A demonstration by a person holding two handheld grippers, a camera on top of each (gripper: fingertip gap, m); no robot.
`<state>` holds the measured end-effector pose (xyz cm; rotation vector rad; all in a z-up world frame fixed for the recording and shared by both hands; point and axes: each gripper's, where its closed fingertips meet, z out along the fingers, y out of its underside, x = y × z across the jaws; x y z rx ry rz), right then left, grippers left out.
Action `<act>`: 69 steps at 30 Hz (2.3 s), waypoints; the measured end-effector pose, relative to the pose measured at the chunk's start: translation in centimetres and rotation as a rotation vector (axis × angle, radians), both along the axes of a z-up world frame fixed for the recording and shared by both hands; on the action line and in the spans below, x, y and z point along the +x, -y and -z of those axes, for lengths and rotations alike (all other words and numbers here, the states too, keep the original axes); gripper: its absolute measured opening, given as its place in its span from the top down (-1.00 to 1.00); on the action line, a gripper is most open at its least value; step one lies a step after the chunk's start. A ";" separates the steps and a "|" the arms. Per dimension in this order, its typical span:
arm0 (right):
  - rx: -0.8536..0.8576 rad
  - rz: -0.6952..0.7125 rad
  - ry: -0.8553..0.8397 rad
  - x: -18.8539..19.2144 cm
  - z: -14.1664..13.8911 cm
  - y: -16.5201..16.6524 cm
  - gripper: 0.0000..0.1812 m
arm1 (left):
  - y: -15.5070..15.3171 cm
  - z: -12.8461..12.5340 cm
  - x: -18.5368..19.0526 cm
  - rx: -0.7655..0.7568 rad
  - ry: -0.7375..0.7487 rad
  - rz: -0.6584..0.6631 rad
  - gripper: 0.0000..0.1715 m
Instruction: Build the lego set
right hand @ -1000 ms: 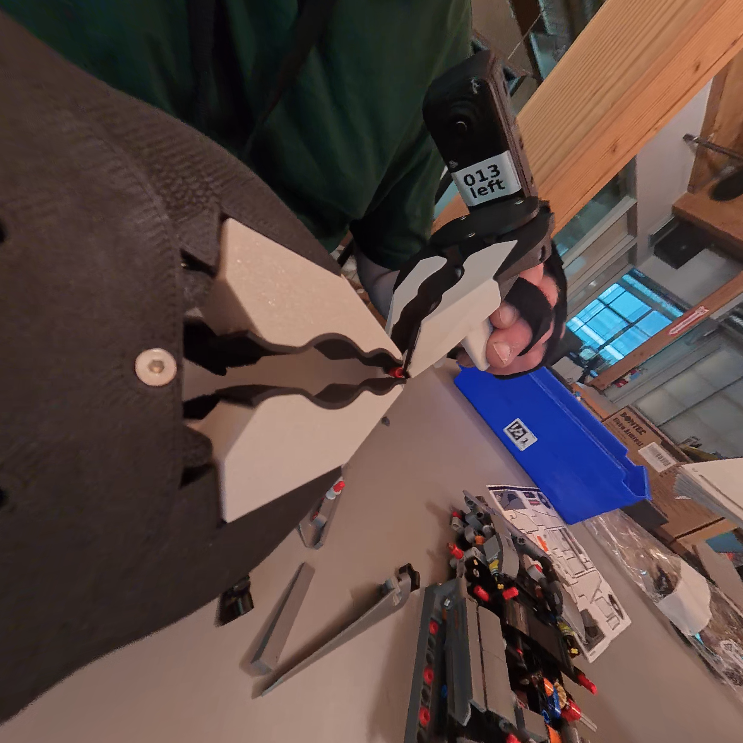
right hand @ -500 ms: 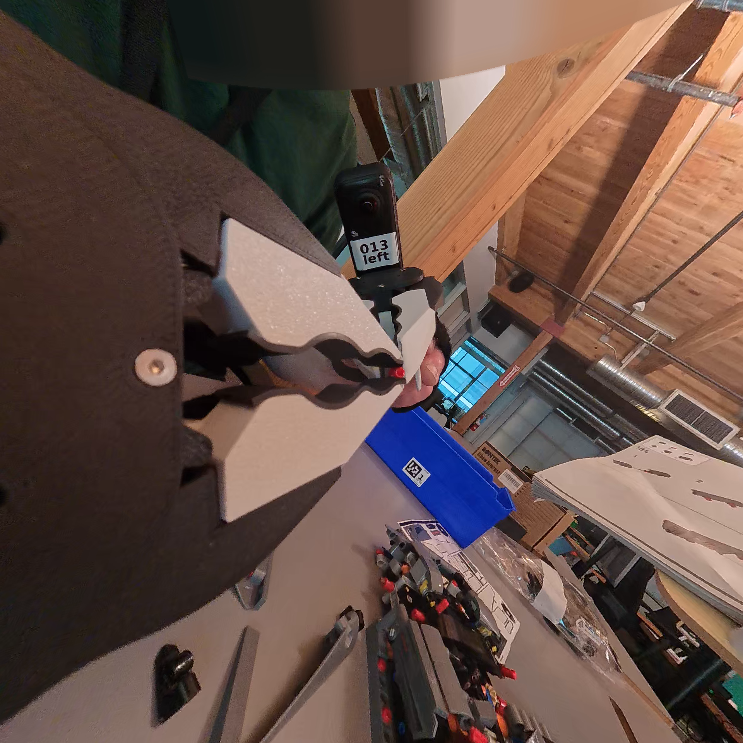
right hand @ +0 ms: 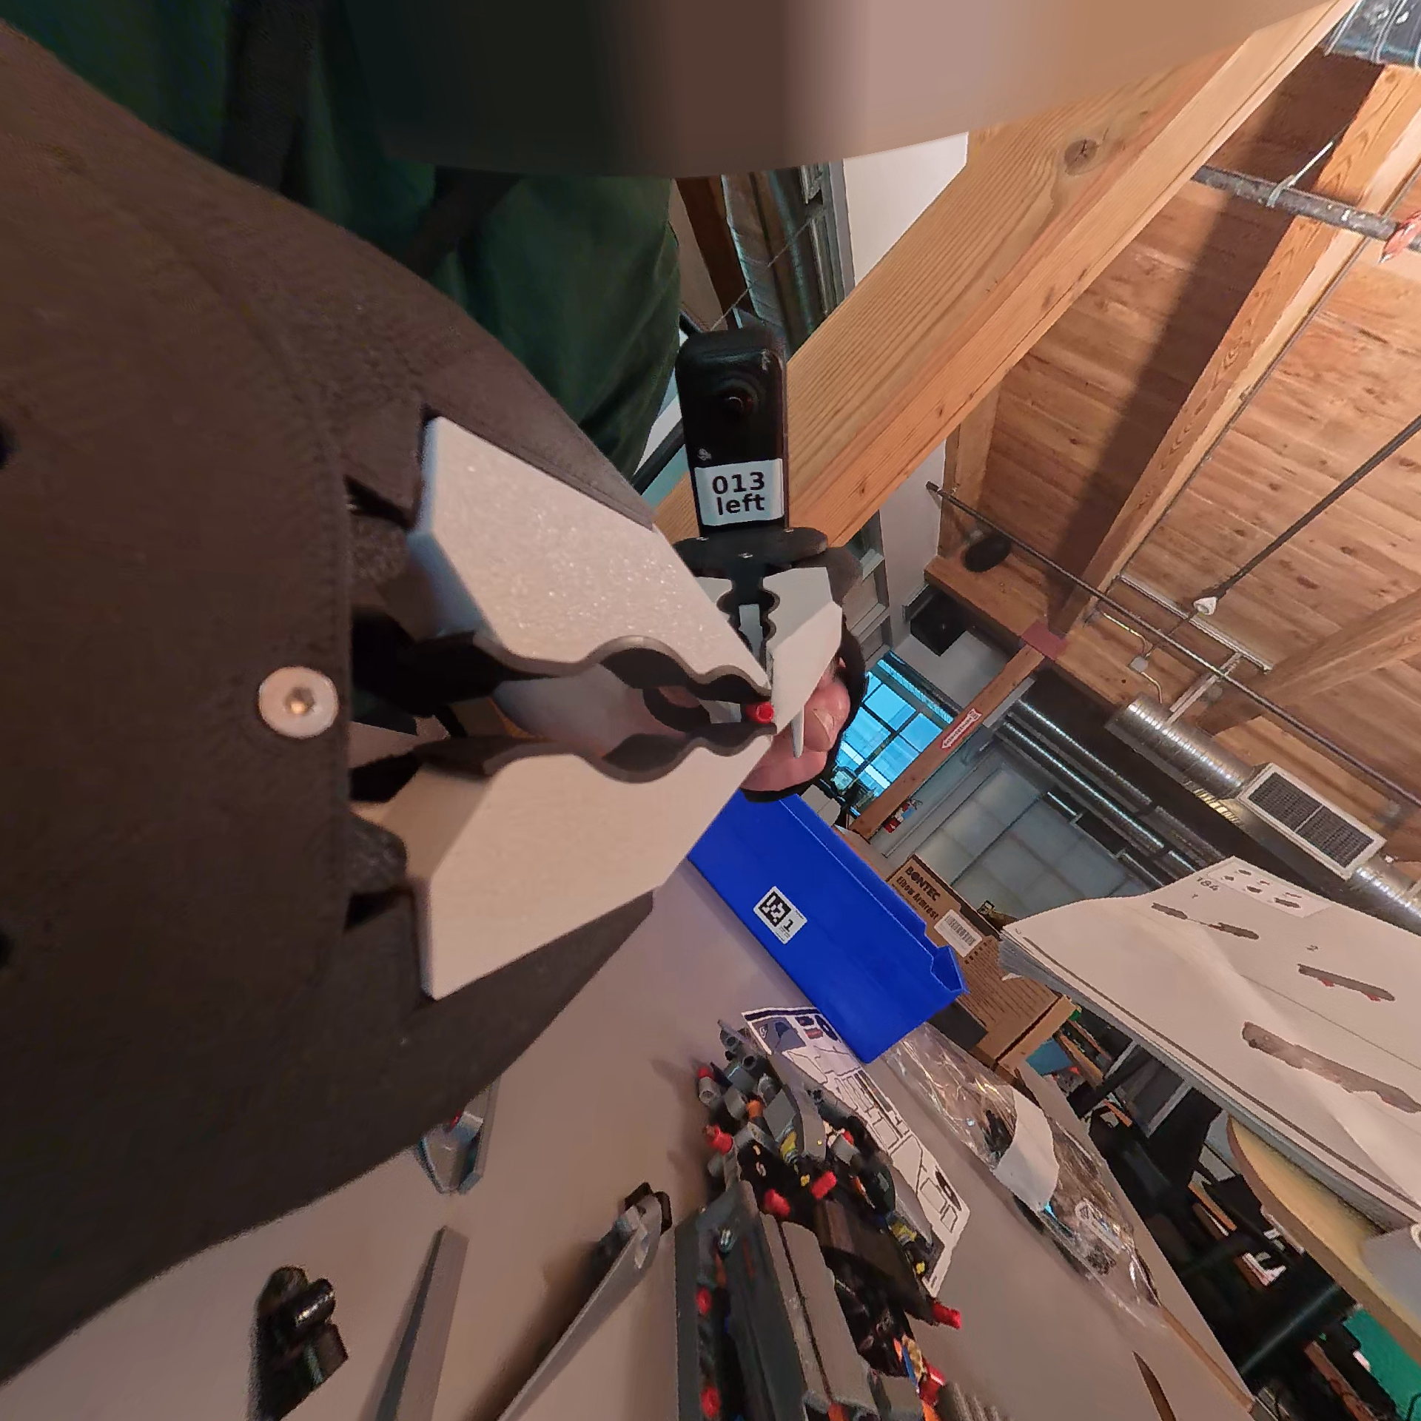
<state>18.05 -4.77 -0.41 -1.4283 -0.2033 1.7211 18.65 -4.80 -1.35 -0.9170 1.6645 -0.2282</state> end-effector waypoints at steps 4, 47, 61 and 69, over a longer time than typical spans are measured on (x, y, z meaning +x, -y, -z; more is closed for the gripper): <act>0.003 0.006 -0.002 0.0 -0.2 -0.1 0.98 | 0.0 -0.2 0.1 0.015 0.016 -0.005 0.98; 0.038 -0.067 0.085 0.7 0.3 0.7 0.99 | 1.2 0.1 0.4 0.056 -0.059 0.077 0.98; 0.041 -0.082 0.130 0.4 0.8 0.8 0.97 | 1.2 0.4 0.5 0.054 -0.074 0.083 0.98; 0.052 -0.092 0.164 0.3 1.1 1.0 0.97 | 1.4 0.7 0.4 0.026 -0.101 0.117 0.98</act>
